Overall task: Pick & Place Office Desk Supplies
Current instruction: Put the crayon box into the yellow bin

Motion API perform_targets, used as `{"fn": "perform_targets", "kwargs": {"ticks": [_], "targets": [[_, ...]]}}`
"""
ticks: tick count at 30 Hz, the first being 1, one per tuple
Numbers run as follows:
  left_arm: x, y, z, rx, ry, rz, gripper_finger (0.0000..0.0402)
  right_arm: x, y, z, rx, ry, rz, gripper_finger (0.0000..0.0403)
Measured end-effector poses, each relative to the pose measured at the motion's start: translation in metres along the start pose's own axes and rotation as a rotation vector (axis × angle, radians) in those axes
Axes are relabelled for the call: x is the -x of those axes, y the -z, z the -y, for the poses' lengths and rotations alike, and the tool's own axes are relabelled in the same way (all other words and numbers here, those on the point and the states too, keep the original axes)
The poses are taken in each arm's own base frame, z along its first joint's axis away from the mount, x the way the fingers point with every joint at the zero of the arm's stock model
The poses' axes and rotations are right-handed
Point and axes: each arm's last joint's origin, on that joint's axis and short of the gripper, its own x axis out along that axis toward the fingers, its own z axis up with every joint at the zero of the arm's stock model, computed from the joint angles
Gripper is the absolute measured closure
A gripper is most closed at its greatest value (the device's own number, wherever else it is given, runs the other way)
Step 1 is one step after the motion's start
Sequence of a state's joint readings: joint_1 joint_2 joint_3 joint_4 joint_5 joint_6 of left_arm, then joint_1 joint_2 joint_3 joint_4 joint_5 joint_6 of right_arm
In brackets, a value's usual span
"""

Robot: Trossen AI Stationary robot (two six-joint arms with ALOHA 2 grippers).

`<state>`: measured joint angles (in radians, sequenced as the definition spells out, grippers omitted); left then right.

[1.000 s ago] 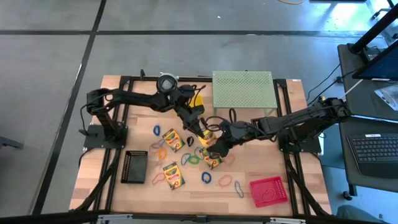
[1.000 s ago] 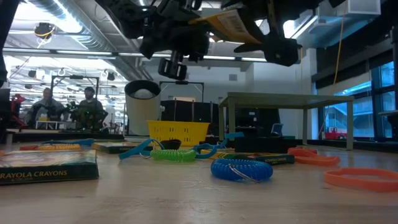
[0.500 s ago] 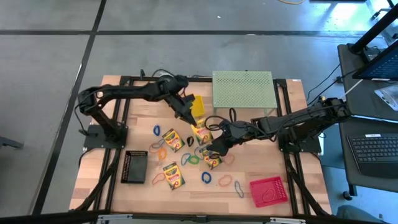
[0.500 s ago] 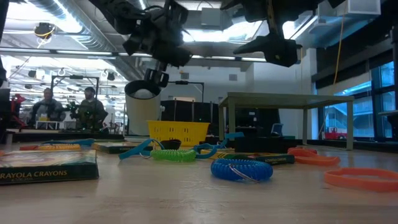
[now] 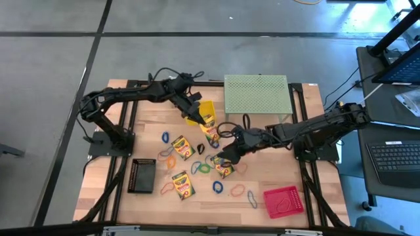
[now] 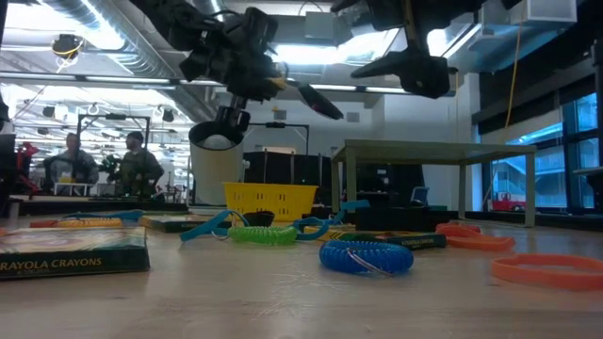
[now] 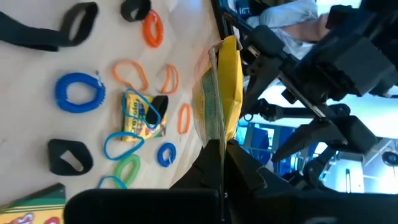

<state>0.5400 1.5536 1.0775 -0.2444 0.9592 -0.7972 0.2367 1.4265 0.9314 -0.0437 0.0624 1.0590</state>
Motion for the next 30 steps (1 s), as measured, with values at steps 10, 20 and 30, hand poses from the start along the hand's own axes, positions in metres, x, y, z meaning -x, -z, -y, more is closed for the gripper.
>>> {"fn": "perform_targets", "kwargs": {"ticks": [10,20,30], "targets": [[0.026,-0.008,-0.019,0.031,-0.072,0.059,0.0400,0.000,0.000,0.000,-0.015,0.000,0.000,0.0085],[0.057,-0.020,-0.038,0.031,-0.216,0.224,0.0400,0.000,0.000,0.000,-0.033,0.000,0.000,0.0085],[0.060,-0.021,-0.044,0.013,-0.397,0.318,0.0400,0.000,0.000,0.000,-0.035,0.000,0.001,0.0085]]}}
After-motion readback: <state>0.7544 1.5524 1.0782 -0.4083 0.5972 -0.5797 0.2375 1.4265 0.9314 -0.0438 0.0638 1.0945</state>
